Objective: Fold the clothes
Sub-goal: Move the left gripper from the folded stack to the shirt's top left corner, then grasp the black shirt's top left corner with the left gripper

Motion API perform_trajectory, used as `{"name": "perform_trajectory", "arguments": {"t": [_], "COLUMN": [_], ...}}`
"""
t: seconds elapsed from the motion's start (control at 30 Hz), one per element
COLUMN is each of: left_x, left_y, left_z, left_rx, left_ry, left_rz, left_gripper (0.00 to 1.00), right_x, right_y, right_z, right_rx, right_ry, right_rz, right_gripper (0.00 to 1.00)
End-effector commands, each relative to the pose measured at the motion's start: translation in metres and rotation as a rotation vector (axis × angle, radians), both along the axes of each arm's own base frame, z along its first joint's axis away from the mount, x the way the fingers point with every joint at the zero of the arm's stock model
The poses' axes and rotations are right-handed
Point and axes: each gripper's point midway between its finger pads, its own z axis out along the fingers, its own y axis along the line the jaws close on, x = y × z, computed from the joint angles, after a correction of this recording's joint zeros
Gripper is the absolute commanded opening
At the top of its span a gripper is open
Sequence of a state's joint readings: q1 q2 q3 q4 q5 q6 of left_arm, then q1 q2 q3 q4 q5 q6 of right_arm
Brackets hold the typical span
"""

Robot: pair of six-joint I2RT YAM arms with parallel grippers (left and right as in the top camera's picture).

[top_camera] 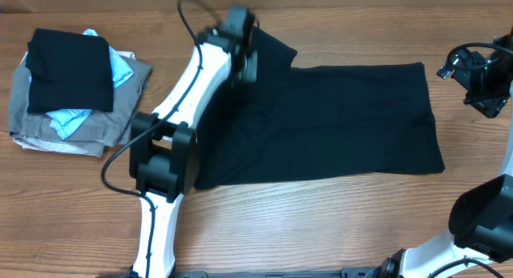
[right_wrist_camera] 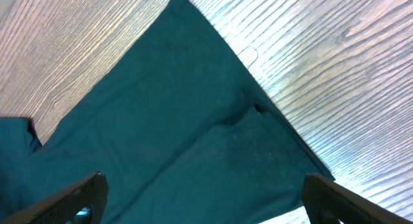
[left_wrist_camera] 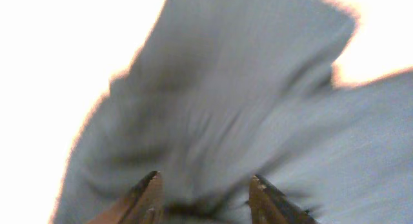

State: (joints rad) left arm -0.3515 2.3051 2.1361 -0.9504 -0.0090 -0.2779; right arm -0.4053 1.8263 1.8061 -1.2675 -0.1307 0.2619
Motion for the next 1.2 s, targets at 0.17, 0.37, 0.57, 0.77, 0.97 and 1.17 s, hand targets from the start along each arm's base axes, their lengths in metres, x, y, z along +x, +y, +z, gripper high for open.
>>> {"name": "perform_trajectory", "arguments": {"t": [0.17,0.37,0.57,0.77,0.97,1.17], "left_x": [0.049,0.085,0.104,0.113,0.113,0.104], "left_y": [-0.013,-0.027,-0.033,-0.036,-0.017,0.019], "left_z": [0.165,0.116,0.025,-0.047,-0.091,-0.121], "left_rx": [-0.067,-0.051,0.020,0.040,0.106,0.207], "left_ry": [-0.462,-0.487,-0.406,-0.348,-0.287,-0.197], "left_rz": [-0.108,-0.135,-0.201,-0.211,-0.153,-0.095], "left_gripper": [0.59,0.67,0.67,0.66,0.62,0.61], "right_x": [0.001,0.001,0.001,0.001,0.001,0.001], "right_y": [-0.001,-0.001,-0.001,-0.001,-0.001,-0.001], "right_z": [0.001,0.001,0.001,0.001,0.001,0.001], "right_rx": [-0.002,-0.002,-0.002,-0.002,-0.002,-0.002], "right_ry": [-0.007,-0.007,-0.006,-0.007,-0.007,-0.007], "right_rz": [-0.003,-0.003,-0.003,-0.003,-0.003,-0.003], "right_gripper": [1.00,1.00,1.00,1.00,1.00,1.00]}}
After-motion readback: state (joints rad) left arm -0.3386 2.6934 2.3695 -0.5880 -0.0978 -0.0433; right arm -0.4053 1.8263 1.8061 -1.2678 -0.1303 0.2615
